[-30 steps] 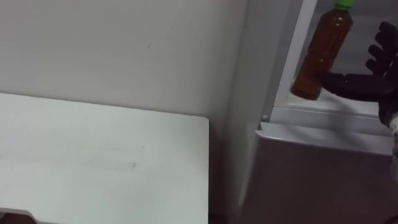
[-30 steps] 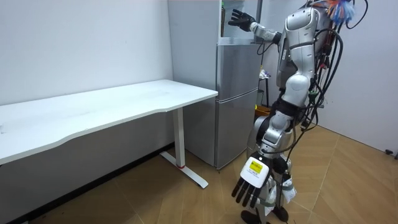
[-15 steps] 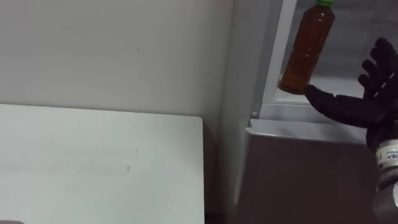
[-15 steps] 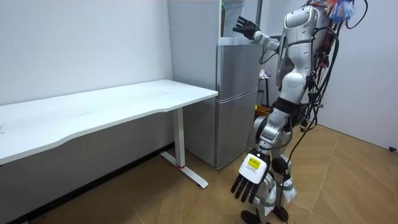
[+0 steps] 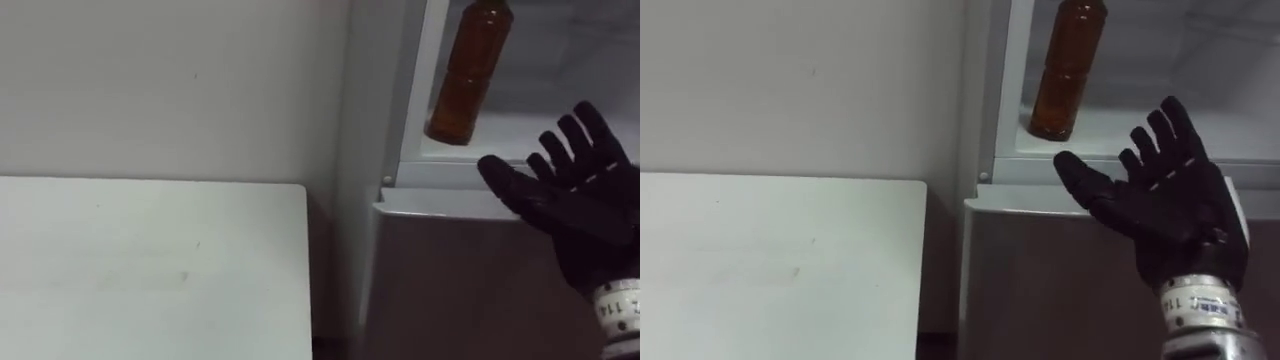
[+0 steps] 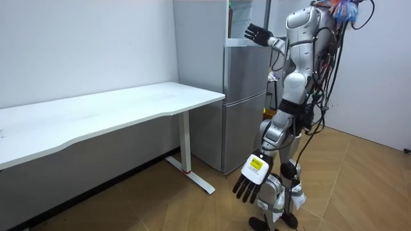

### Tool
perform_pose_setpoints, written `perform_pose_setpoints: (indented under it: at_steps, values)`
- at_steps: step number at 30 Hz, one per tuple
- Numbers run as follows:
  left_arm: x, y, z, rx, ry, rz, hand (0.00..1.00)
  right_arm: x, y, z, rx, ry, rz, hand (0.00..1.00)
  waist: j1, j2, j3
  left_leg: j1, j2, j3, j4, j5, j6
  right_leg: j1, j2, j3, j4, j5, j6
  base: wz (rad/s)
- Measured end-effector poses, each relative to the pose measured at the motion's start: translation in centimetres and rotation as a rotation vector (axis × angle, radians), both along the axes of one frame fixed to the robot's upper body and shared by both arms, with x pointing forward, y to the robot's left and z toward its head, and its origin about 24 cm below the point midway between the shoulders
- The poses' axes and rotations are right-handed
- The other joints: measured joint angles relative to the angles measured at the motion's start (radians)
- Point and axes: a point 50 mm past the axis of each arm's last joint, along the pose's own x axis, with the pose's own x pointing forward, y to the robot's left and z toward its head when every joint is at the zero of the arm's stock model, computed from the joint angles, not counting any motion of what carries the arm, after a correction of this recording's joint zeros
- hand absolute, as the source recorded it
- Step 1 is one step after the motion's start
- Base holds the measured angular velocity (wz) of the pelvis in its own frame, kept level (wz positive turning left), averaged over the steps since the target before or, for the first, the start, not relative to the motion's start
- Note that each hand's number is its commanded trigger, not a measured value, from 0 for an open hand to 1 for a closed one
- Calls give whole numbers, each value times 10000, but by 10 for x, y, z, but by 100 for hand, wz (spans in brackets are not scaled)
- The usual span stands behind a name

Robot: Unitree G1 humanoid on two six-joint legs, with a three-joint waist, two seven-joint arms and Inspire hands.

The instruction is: Put the bottle in the upper fridge

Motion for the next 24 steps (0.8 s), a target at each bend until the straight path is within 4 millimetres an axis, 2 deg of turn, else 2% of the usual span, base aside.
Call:
perform_pose_setpoints:
  at_steps: [4,5,8,11,15,17,24]
  values:
    - [1,-9,-2,-95,-123,-6,0,-5,-1,-8,728,-192,434,0,-5,258,-26,-18,22,143,1,-23,9,-69,4,108,22,0,1,-10]
    - [2,-11,-3,-145,-170,-53,0,-8,-3,-12,732,-161,477,0,-19,312,-9,-15,23,165,3,-24,8,-114,5,142,5,-3,4,-7]
    - [1,-12,-3,-123,-190,-99,0,-17,-8,-30,1171,310,407,0,-87,374,-6,-21,39,232,3,-24,5,-164,26,224,23,-3,-1,-7]
    - [0,-12,-2,-26,-249,-91,0,-23,-14,-47,1494,776,187,0,-331,384,-10,-22,38,261,-1,-25,5,-174,24,237,16,-3,-1,-2]
    - [0,-12,-2,14,-355,-88,0,-36,-44,-86,2396,2064,-1096,0,-546,320,-15,-6,36,349,0,-45,23,-174,20,280,32,-3,4,-3]
    - [-2,-12,-2,21,-327,-56,0,-43,-55,-96,2642,2516,-1634,0,-587,325,-14,-12,47,431,-1,-57,24,-202,25,352,48,-4,8,-12]
    - [-2,-10,-2,43,-350,85,0,-57,-80,-112,2821,3347,-3155,0,-1042,302,-14,95,53,495,-30,-104,16,-205,55,541,72,-14,21,-8]
